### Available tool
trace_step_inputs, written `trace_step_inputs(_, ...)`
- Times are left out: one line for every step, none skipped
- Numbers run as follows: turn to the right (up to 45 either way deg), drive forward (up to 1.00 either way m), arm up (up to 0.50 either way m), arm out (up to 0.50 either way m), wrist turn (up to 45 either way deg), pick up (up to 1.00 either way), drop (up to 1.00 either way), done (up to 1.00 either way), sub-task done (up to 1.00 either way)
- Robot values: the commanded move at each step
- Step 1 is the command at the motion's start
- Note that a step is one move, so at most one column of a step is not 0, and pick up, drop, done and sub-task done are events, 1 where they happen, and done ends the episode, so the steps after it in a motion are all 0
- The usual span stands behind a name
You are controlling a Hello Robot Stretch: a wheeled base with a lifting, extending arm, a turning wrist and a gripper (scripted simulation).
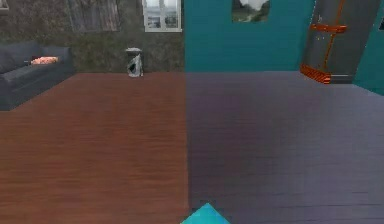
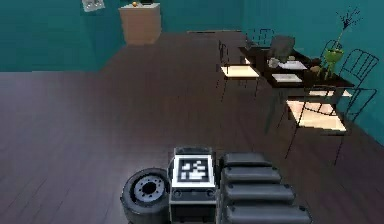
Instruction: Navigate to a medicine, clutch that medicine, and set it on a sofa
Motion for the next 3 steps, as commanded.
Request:
trace_step_inputs(-30.0,0.0,0.0,0.0,0.0,0.0,0.0,0.0,0.0)
trace_step_inputs(0.0,1.0,0.0,0.0,0.0,0.0,0.0,0.0,0.0)
trace_step_inputs(0.0,1.0,0.0,0.0,0.0,0.0,0.0,0.0,0.0)
